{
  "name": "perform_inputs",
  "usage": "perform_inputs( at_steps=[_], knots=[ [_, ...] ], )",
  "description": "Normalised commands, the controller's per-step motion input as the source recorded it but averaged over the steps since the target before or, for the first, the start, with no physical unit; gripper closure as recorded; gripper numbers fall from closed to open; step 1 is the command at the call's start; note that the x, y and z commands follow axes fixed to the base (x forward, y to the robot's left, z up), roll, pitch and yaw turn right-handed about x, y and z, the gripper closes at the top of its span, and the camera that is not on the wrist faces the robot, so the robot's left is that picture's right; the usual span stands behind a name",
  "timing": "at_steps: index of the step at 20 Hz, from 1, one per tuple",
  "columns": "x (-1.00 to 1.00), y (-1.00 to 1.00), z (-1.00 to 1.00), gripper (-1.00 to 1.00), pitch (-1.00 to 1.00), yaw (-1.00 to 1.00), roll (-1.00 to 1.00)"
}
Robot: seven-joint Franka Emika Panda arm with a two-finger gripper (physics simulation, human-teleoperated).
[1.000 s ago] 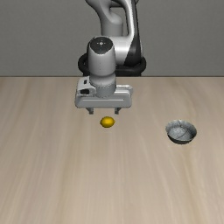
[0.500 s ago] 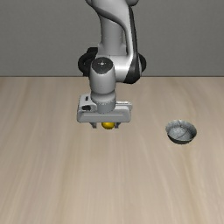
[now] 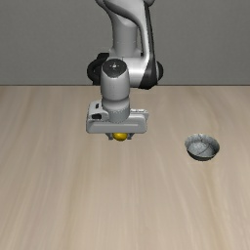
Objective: Pick the lemon and place it on the bowl
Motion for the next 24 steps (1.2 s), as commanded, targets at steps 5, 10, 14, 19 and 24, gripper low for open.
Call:
perform_inputs(
  at_steps=[5,10,14,19,24],
  knots=[
    [0.00,0.00,1.00,1.00,0.00,0.00,0.00],
    [0.00,0.60,0.40,1.00,0.00,0.00,0.00],
    [0.00,1.00,0.00,1.00,0.00,0.00,0.00],
    [0.00,1.00,0.00,1.00,0.00,0.00,0.00],
    [0.00,1.00,0.00,1.00,0.00,0.00,0.00]
  ],
)
